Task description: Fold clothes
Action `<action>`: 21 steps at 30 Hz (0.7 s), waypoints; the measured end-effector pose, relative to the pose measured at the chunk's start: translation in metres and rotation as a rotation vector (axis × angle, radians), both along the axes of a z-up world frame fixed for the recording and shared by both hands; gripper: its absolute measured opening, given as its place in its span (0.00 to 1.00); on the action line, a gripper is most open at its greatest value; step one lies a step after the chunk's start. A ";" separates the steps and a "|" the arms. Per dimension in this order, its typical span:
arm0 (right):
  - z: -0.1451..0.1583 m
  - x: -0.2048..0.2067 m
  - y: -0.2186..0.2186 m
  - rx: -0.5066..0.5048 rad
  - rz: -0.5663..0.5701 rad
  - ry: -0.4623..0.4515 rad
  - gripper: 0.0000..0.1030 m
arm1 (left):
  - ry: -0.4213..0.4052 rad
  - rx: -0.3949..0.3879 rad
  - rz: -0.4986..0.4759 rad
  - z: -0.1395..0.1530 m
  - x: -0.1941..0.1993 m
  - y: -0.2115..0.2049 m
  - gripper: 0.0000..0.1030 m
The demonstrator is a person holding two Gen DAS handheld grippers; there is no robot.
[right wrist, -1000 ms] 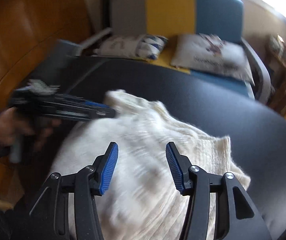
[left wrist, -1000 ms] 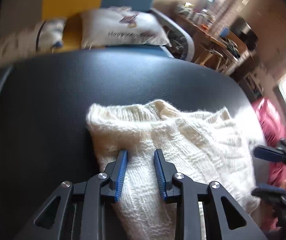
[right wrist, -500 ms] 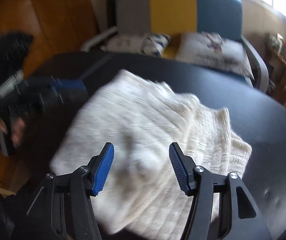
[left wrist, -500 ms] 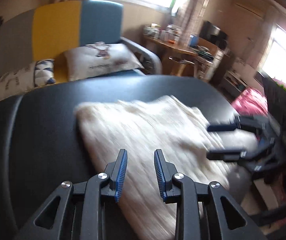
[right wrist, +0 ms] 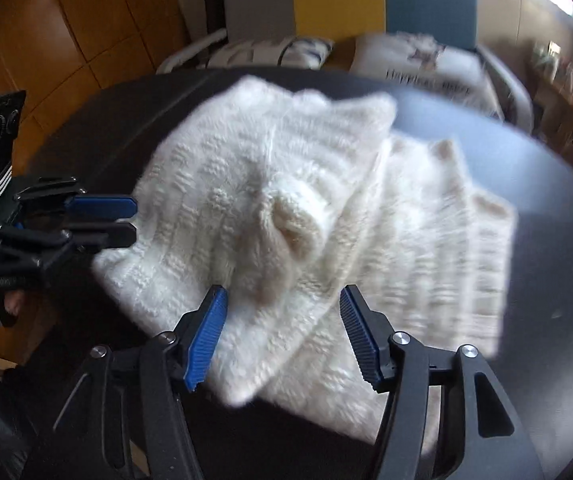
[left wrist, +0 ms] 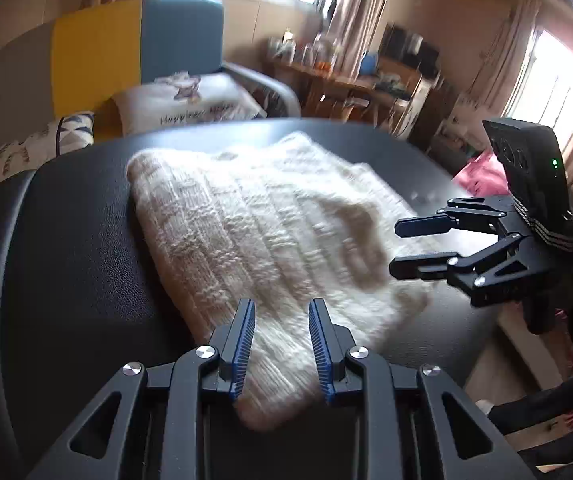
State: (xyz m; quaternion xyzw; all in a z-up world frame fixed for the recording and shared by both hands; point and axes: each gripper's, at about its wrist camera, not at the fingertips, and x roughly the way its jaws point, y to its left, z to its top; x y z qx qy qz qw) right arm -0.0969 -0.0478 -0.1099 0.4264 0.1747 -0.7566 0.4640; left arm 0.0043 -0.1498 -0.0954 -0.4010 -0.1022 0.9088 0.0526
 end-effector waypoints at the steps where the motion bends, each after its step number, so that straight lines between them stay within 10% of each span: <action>1: 0.009 0.005 0.004 -0.018 0.008 0.017 0.60 | 0.000 -0.002 -0.004 -0.001 0.004 0.002 0.27; 12: -0.037 0.051 -0.008 0.064 0.012 0.034 0.36 | -0.081 -0.009 0.068 -0.041 0.006 0.016 0.27; 21: 0.023 0.048 0.002 -0.060 -0.004 0.054 0.36 | -0.010 0.001 -0.021 -0.026 0.014 0.028 0.27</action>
